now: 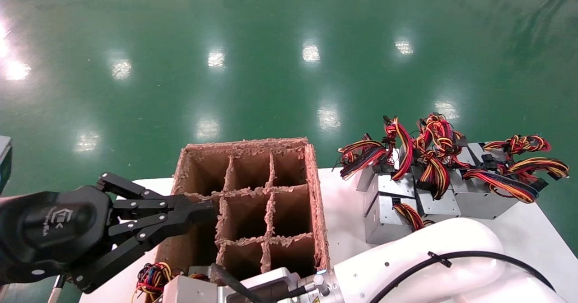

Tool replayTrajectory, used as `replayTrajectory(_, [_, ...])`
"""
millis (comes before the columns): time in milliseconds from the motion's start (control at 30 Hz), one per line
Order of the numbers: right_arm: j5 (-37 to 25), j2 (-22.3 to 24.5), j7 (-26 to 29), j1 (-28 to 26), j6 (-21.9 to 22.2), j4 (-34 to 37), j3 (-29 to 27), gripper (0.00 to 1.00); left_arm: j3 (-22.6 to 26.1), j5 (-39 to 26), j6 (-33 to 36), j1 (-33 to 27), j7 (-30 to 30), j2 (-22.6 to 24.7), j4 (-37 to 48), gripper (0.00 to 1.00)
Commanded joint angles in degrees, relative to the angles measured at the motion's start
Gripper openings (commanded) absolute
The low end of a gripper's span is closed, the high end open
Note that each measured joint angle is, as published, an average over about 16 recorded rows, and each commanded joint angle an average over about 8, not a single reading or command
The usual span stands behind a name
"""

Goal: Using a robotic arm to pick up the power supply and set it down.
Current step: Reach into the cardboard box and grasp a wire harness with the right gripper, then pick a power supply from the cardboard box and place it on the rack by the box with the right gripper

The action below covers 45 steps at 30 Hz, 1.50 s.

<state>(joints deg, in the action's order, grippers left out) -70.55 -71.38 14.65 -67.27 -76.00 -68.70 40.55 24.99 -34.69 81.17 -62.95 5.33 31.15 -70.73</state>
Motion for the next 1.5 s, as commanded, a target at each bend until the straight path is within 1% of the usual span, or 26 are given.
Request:
replayTrajectory(33, [0.0,-0.1,-0.1,-0.1,-0.1,0.2,0.0,0.00,0.0,0.0,0.0,0.0,0.0,0.0,0.0,0.00])
replayTrajectory(633, [2.3,1.3,-0.3,0.8,-1.6,0.5,-0.8,0.00,0.0,0.0,0.0,0.0,0.0,0.0,0.0,0.00])
replayTrajectory(867, [4.3,2.0,0.0,1.2,-1.8,0.2,-1.9,0.00,0.0,0.0,0.0,0.0,0.0,0.0,0.0,0.00])
replayTrajectory(1200, [11.0,4.9,-0.6,3.3,-2.7,-1.9,-5.8,0.00,0.0,0.0,0.0,0.0,0.0,0.0,0.0,0.00])
replayTrajectory(1500, [20.8,7.2,-4.8,6.4,-5.9,-1.3,-11.2,0.00,0.0,0.0,0.0,0.0,0.0,0.0,0.0,0.00])
